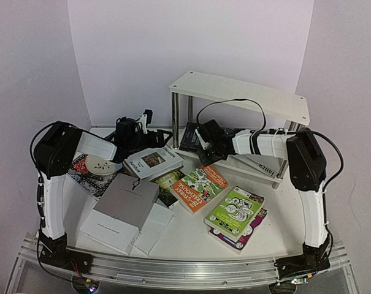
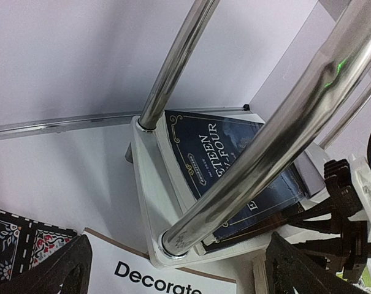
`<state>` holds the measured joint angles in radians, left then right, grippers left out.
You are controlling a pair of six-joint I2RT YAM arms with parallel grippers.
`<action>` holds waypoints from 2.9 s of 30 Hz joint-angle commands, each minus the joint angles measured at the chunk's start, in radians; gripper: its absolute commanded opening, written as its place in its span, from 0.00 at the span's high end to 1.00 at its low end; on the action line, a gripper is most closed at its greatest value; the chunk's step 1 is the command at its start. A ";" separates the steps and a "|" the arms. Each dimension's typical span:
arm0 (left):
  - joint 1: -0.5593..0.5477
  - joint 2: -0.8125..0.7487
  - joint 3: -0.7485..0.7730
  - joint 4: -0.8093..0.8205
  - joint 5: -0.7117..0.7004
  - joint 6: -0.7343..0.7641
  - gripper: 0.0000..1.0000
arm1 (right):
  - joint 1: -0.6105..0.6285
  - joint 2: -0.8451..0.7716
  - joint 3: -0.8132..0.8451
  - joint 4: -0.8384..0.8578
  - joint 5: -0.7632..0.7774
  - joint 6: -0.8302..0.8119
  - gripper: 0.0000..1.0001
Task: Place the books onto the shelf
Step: Adjust the book on the shelf.
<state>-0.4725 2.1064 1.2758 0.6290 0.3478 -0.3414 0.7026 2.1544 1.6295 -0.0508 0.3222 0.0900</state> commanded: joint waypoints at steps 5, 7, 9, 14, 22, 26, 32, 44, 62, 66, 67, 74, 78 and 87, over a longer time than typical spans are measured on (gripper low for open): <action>-0.005 -0.008 0.043 0.038 -0.003 0.004 0.00 | -0.022 -0.105 -0.037 0.058 -0.054 0.092 0.54; -0.006 -0.007 0.045 0.038 -0.003 0.005 0.00 | -0.022 -0.100 -0.032 0.071 -0.045 0.090 0.53; -0.006 -0.007 0.046 0.037 -0.004 0.005 0.00 | -0.022 -0.086 -0.013 0.072 -0.027 0.073 0.52; -0.006 -0.022 0.038 0.038 -0.003 0.013 0.00 | -0.022 -0.045 0.027 0.076 -0.027 -0.040 0.41; -0.006 -0.056 0.021 0.038 0.006 0.031 0.00 | -0.022 -0.003 0.029 0.131 0.055 -0.252 0.39; -0.006 -0.068 0.014 0.038 0.006 0.035 0.00 | -0.022 0.026 0.055 0.140 0.084 -0.317 0.42; -0.006 -0.078 0.004 0.038 0.005 0.046 0.00 | -0.022 0.067 0.071 0.140 0.079 -0.379 0.47; -0.005 -0.075 0.019 0.037 0.016 0.048 0.00 | -0.012 0.153 0.130 0.091 -0.025 -0.353 0.69; -0.005 -0.091 0.014 0.036 0.021 0.045 0.00 | 0.029 0.077 0.163 0.082 0.004 -0.247 0.63; -0.005 -0.099 0.006 0.037 0.020 0.044 0.00 | 0.028 -0.013 0.048 0.157 0.129 -0.190 0.59; -0.005 -0.101 0.003 0.036 0.019 0.044 0.00 | 0.028 -0.030 0.021 0.184 0.141 -0.180 0.59; -0.004 -0.119 -0.017 0.037 0.002 0.043 0.00 | 0.024 -0.108 -0.122 0.310 0.287 -0.113 0.93; -0.005 -0.128 -0.027 0.036 0.000 0.046 0.00 | 0.014 -0.103 -0.145 0.361 0.328 -0.106 1.00; -0.005 -0.162 -0.059 0.035 -0.002 0.064 0.00 | 0.005 0.014 -0.121 0.608 0.401 -0.552 1.00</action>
<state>-0.4732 2.0219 1.2337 0.6293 0.3614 -0.3057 0.7104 2.1035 1.4665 0.4115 0.6409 -0.2109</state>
